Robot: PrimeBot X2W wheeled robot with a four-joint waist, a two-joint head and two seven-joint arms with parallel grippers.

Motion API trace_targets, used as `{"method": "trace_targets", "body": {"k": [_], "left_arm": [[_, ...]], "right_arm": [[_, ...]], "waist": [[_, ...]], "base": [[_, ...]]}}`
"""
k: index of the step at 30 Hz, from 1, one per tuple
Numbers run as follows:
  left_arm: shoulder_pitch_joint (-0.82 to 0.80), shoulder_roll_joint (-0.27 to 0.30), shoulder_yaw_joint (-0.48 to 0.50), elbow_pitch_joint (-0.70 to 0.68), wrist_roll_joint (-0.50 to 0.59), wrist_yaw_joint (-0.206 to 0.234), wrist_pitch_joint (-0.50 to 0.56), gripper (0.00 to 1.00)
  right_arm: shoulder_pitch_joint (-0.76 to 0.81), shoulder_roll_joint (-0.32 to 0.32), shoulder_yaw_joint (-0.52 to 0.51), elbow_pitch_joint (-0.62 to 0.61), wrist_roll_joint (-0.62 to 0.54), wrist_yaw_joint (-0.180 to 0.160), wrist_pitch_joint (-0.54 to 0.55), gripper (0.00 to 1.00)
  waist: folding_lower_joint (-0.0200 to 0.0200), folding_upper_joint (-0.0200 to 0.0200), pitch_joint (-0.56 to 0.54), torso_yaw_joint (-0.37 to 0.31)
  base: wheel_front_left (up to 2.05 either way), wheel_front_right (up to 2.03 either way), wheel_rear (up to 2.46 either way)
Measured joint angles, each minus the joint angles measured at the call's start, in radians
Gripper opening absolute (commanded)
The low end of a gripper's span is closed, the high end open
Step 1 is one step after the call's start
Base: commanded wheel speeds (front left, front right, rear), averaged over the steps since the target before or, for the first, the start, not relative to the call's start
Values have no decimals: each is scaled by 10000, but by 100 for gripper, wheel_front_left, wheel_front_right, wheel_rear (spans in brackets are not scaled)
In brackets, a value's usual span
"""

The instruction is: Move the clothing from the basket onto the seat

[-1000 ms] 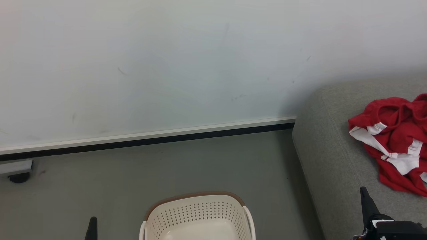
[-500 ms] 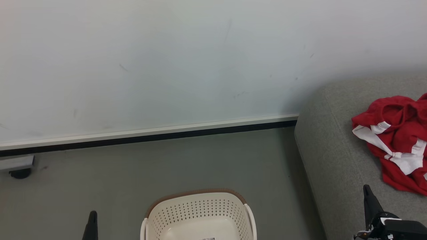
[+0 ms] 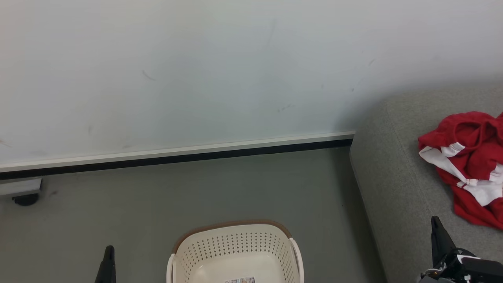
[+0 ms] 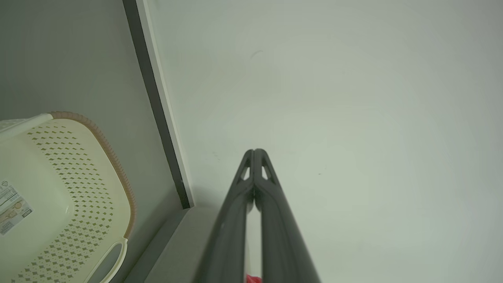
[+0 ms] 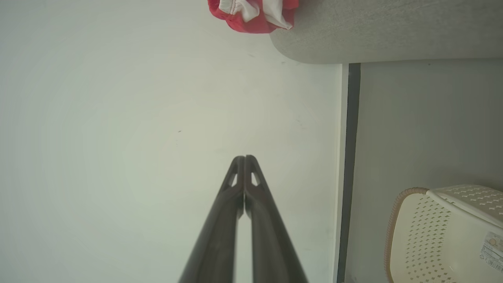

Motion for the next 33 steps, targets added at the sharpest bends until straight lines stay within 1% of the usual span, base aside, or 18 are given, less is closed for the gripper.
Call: {"method": "trace_targets", "body": {"k": [3,33], "left_arm": [[-33,-2,10,25,-96,-12,17,0],[-35,-46,84,33,-82,-13,104,0]], "right_arm": [[-19,21,-50,17,159,0,44,0],[-33,119,-198,36,107,0,171,0]], "waist": [[0,0,19,13],[-1,0,17,12]], "base": [[0,0,0],[0,0,0]]}}
